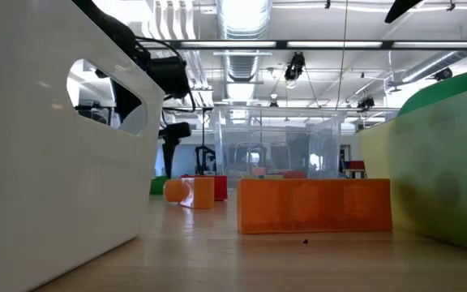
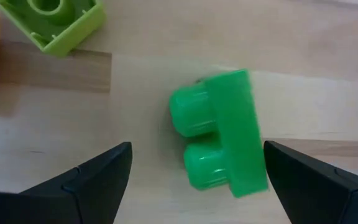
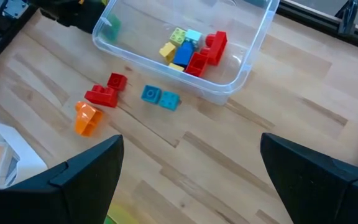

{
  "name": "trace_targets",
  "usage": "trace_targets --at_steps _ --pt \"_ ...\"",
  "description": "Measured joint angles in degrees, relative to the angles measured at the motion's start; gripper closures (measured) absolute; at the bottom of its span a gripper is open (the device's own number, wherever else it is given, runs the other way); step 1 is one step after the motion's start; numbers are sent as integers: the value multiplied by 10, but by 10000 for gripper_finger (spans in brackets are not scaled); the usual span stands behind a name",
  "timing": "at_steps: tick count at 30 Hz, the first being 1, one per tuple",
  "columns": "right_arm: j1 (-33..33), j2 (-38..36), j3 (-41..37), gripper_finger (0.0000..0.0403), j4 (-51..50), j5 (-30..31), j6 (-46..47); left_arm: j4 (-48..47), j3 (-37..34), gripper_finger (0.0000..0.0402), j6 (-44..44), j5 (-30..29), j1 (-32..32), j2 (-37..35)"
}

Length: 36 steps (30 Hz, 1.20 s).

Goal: Pick & Place Toys
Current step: Put the green game piece into the transparent bin

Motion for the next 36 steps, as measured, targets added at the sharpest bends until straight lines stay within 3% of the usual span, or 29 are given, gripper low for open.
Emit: trace_targets --at_steps 9,21,31,36 --pt "0 0 0 33 3 -5 0 -4 -1 54 26 0 0 4" --pt "0 0 0 32 9 -5 -6 -5 -1 226 76 0 0 4" --pt "0 0 0 33 12 -4 -8 -8 -3 294 111 3 0 5" --pt "0 0 0 33 13 -4 -8 -4 -1 366 118 1 0 4"
